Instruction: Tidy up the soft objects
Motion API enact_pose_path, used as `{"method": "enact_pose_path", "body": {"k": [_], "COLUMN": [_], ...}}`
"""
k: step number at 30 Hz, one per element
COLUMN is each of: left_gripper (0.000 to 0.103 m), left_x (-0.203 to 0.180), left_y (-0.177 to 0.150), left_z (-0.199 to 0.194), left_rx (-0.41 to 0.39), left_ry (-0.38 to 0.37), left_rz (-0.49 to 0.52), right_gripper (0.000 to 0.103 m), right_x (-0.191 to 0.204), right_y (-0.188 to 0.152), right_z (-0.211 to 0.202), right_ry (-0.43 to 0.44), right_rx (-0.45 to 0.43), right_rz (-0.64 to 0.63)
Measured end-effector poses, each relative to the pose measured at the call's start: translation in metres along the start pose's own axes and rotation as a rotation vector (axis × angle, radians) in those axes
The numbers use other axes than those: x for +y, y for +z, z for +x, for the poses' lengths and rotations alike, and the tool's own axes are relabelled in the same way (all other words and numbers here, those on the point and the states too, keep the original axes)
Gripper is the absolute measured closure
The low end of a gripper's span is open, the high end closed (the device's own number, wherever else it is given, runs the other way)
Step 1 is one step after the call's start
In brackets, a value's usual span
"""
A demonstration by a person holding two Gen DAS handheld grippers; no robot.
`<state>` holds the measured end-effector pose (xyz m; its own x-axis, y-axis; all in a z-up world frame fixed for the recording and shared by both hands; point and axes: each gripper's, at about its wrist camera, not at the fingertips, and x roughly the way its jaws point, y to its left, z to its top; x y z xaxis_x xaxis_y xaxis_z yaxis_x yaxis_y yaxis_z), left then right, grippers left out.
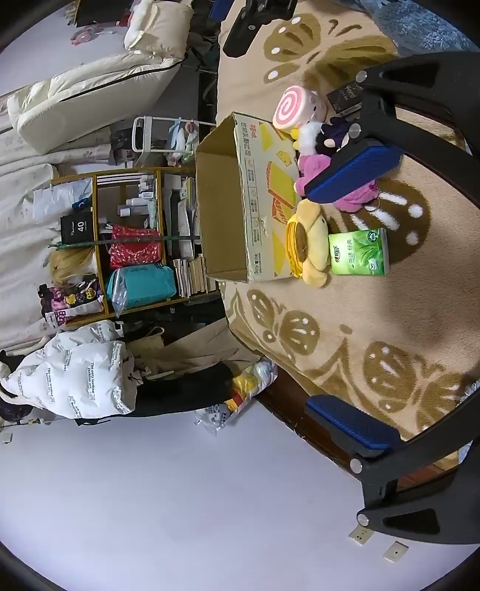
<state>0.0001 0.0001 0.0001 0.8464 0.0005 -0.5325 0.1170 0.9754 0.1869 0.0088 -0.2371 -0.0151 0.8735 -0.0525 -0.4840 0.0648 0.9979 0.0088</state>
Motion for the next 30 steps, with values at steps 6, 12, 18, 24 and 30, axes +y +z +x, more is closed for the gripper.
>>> {"method": "enact_pose_path", "body": {"k": [6,12,18,24,30], "left_gripper": [0.001,0.001,0.001,0.001,0.001], "left_x": [0.000,-0.001,-0.002,0.000,0.000], "left_y": [0.000,0.000,0.000,0.001,0.001], "left_z": [0.000,0.000,0.001,-0.003,-0.001], "left_rx": [-0.003,-0.010,-0.010,-0.011,-0.011], "left_ry": [0.007,0.013,0.013,0.013,0.016], "left_rz": [0.002,0.011,0.010,0.014,0.008], "right_gripper": [0.000,0.000,0.000,0.000,0.000], "right_x": [-0.003,-0.002,-0.004,-0.002,-0.006], "right_y": [0.001,0.001,0.001,0.002,0.001], "right_z": [0.000,0.000,0.000,-0.001,0.000], "right_ry": [0.004,0.003,0.008,0.008,0.006], "right_rx": [0.003,0.006,0.007,0.007,0.005], "right_rz": [0.007,0.006,0.019,0.021,0.021]}}
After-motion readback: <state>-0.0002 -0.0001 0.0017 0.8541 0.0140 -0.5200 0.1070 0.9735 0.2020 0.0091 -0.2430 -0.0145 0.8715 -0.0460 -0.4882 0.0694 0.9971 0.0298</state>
